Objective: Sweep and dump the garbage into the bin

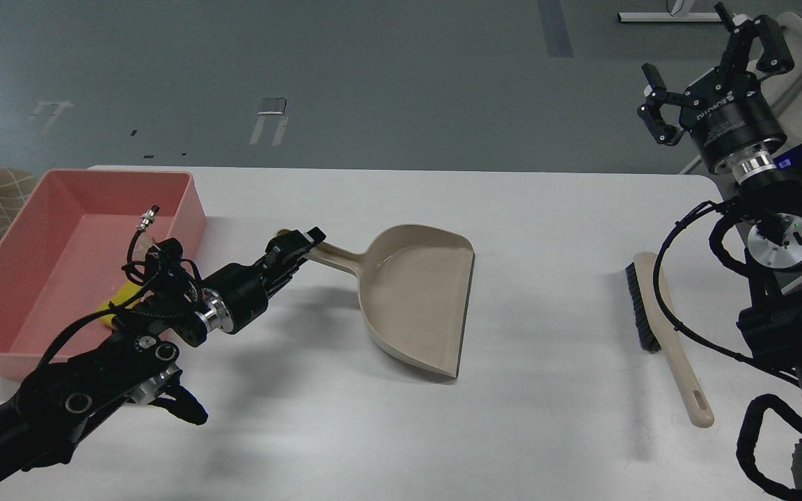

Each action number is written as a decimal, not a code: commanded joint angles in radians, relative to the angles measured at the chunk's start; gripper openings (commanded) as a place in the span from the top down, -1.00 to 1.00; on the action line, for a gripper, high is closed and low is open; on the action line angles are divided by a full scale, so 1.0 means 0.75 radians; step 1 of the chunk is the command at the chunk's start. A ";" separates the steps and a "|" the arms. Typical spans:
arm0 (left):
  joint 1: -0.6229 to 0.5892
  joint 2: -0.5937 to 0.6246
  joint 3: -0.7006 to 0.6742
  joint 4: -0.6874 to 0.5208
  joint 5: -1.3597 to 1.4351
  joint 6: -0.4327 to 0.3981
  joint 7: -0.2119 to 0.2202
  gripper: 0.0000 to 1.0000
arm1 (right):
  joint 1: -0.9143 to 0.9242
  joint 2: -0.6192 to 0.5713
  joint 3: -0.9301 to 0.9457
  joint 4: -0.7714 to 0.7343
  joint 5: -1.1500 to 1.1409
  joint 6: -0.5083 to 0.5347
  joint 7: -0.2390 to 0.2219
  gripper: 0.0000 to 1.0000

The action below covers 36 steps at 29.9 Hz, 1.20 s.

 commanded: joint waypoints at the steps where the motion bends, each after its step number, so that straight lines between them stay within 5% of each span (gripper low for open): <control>1: -0.002 0.006 0.001 -0.009 0.000 0.000 0.000 -0.18 | 0.000 -0.002 0.000 -0.002 0.000 0.001 0.001 -1.00; 23: -0.055 0.354 -0.015 -0.097 -0.286 -0.036 -0.021 -0.45 | -0.045 -0.016 -0.002 0.018 0.002 0.010 0.005 -1.00; 33: -0.117 0.371 -0.270 -0.044 -0.456 -0.041 -0.029 -0.75 | 0.004 -0.006 -0.020 0.016 0.000 0.010 0.009 -1.00; 36: -0.119 0.271 -0.385 -0.015 -0.523 -0.038 -0.080 -0.80 | 0.043 0.016 -0.045 0.014 0.000 0.009 0.011 -1.00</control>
